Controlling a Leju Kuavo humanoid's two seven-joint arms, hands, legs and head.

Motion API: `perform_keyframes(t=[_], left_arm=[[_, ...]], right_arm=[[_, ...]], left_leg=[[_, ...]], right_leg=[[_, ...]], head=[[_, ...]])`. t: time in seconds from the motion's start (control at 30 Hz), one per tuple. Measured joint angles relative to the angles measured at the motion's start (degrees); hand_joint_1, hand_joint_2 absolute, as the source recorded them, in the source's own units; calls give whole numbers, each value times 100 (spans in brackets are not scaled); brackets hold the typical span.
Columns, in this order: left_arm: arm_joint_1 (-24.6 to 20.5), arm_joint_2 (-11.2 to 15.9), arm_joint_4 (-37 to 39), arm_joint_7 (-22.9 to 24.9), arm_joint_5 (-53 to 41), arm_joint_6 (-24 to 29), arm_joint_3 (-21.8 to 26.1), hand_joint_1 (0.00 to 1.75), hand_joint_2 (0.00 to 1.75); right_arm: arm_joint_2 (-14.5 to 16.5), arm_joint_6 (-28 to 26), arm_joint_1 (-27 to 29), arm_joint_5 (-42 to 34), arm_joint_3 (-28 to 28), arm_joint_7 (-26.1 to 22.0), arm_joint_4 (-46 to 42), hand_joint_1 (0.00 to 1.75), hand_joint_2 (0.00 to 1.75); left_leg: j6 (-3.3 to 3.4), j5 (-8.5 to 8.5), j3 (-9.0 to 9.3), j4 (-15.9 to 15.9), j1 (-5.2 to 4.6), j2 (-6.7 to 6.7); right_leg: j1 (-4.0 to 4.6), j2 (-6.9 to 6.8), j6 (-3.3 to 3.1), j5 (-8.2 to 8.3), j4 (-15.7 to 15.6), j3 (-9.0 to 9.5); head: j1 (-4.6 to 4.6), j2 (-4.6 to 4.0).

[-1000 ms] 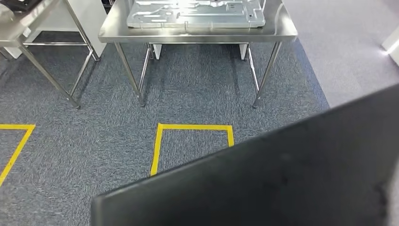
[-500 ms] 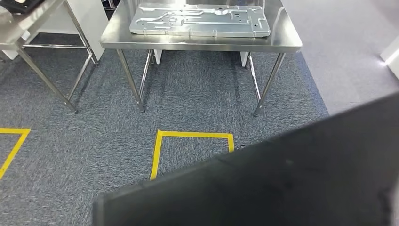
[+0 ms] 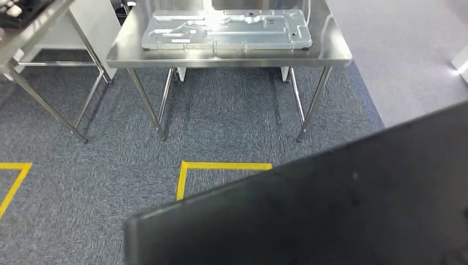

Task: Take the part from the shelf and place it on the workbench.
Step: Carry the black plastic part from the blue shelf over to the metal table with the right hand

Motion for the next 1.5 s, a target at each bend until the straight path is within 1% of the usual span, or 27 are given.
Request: perform_keyframes(t=[0.07, 0.1, 0.13, 0.17, 0.23, 0.3, 0.37, 0.43, 0.47, 0.5, 0.57, 0.63, 0.67, 0.73, 0.77, 0.8, 0.83, 0.93, 1.0, 1.1, 1.13, 1.17, 1.2, 1.27, 1.33, 1.43, 1.5], left_arm=[[2, 0, 0, 8, 1, 0, 3, 0, 0], [17, 0, 0, 13, 2, 1, 4, 0, 0], [32, -1, 0, 16, 3, 1, 5, 0, 0], [45, -1, 0, 17, 4, 2, 5, 0, 0], [57, 4, -1, 19, 9, 4, 7, 0, 0], [62, 10, 0, 20, 14, 7, 11, 0, 0], [71, 15, 0, 17, 16, 8, 14, 0, 0], [64, 21, -2, 8, 16, 8, 14, 0, 0], [52, 22, -2, 4, 15, 7, 15, 0, 0], [41, 22, -2, 1, 12, 7, 15, 0, 0], [31, 21, -2, -3, 4, 7, 17, 0, 0], [46, 17, -2, -3, -3, 5, 19, 0, 0], [55, 14, -2, -5, -7, 4, 19, 0, 0], [67, 8, -1, -14, -16, -3, 19, 0, 0], [68, 6, -1, -20, -20, -7, 19, 0, 0], [67, 5, -1, -26, -22, -10, 20, 0, 0], [67, 4, -1, -32, -26, -12, 21, 0, 0], [54, -2, -1, -54, -31, -13, 25, 0, 0], [35, -7, -1, -68, -35, -17, 32, 0, 0], [45, -9, 0, -75, -42, -33, 42, 0, 0], [62, -9, 0, -75, -45, -40, 44, 0, 0], [75, -10, 0, -75, -51, -46, 45, 0, 0], [83, -10, 0, -76, -58, -51, 46, 0, 0], [91, -11, 0, -77, -74, -55, 51, 0, 0], [99, -9, 0, -79, -84, -58, 57, 0, 0], [79, -4, -1, -87, -95, -64, 61, 0, 0], [50, -1, -2, -92, -102, -66, 66, 0, 0]], right_arm=[[0, 31, -11, -4, 0, 2, 2, 173, 175], [0, 41, -10, -5, 0, 4, 3, 173, 175], [0, 46, -11, -8, 0, 5, 4, 173, 175], [0, 45, -12, -11, 0, 7, 5, 173, 175], [0, 44, -22, -17, 0, 9, 8, 173, 175], [0, 45, -36, -26, 1, 19, 17, 173, 175], [0, 42, -42, -45, 2, 23, 22, 173, 175], [0, 36, -47, -68, -1, -9, 12, 173, 175], [0, 33, -58, -77, -2, -28, 6, 173, 175], [0, 32, -64, -87, -3, -41, 0, 173, 175], [0, 35, -62, -108, -7, -44, -2, 173, 175], [0, 40, -26, -136, -11, -44, -1, 173, 175], [0, 43, -10, -146, -13, -45, -1, 173, 175], [0, 42, 26, -156, -17, -47, -18, 173, 175], [0, 37, 49, -148, -19, -49, -31, 173, 175], [0, 27, 75, -126, -20, -49, -50, 173, 175], [0, 13, 101, -95, -20, -49, -75, 173, 175], [1, -54, 153, 7, -20, -51, -142, 173, 175], [2, -82, 165, 35, -20, -54, -171, 173, 175], [2, -109, 187, 50, -20, -56, -190, 173, 175], [2, -123, 197, 52, -20, -56, -191, 173, 175], [2, -138, 205, 52, -20, -56, -191, 173, 175], [2, -150, 208, 50, -20, -57, -191, 173, 175], [2, -160, 210, 45, -20, -57, -191, 173, 175], [3, -160, 216, 45, -19, -58, -194, 173, 175], [4, -152, 222, 63, -17, -58, -233, 173, 175], [5, -138, 218, 85, -17, -60, -270, 173, 175]], left_leg=[[-8, -267, -504, 723, 1, 0], [-3, -360, -720, 948, 0, 0], [9, -358, -859, 1001, -2, 0], [30, -220, -898, 848, -5, 0], [111, 335, -797, 197, -31, -1], [190, 646, -719, -264, -93, 5], [257, 631, -676, -380, -140, 2], [331, 645, -504, -480, -127, -18], [361, 630, -405, -525, -112, -22], [384, 613, -316, -564, -98, -22], [405, 550, -219, -599, -88, -16], [385, 459, -132, -606, -78, -11], [368, 405, -71, -606, -69, -4], [324, 288, 71, -609, -52, 17], [293, 230, 137, -607, -50, 24], [253, 176, 181, -619, -51, 34], [209, 144, 234, -626, -54, 45], [88, 154, 334, -545, -54, 62], [56, 103, 135, -112, -36, 40], [22, -306, -558, 855, -19, 27], [15, -430, -734, 972, -20, 27], [17, -441, -832, 911, -20, 27], [31, -305, -858, 687, -20, 27], [89, 317, -812, 52, -36, 27], [157, 716, -754, -280, -80, 33], [269, 697, -610, -358, -105, 21], [341, 651, -464, -431, -89, 7]], right_leg=[[25, 5, -43, -90, -1, 86], [41, 14, -53, -138, -1, 137], [57, 25, -58, -189, -1, 198], [73, 33, -58, -242, -1, 272], [93, 37, -47, -360, -4, 425], [86, 49, -2, -451, -17, 507], [64, 62, 80, -462, 16, 562], [54, 54, 152, -456, 156, 602], [51, 50, 176, -484, 320, 542], [44, 47, 195, -554, 575, 397], [17, 44, 251, -788, 1200, -79], [-18, 38, 315, -896, 1481, -478], [-32, 30, 330, -788, 1368, -547], [-45, -34, 325, -233, 714, -444], [-35, -77, 308, -19, 401, -369], [-19, -113, 281, 107, 190, -311], [-2, -127, 243, 151, 85, -285], [-3, -68, 106, 112, 13, -155], [-15, -48, 42, 67, -36, -8], [1, -18, -2, -76, -60, 154], [7, -1, -4, -134, -60, 218], [13, 15, 0, -196, -60, 297], [18, 26, 7, -264, -61, 387], [28, 41, 39, -408, -57, 563], [28, 64, 106, -528, -58, 670], [4, 75, 218, -529, 92, 717], [-7, 63, 261, -494, 562, 482]], head=[[-5, 0], [-5, 1], [-5, 1], [-6, 1], [2, 1], [21, 0], [33, 0], [39, 1], [44, 1], [54, 1], [69, 1], [72, 0], [73, 0], [76, 0], [76, 1], [77, 1], [78, 1], [74, 0], [65, 1], [59, 0], [57, 0], [59, 0], [57, 1], [62, 0], [66, 0], [66, 0], [73, 0]])
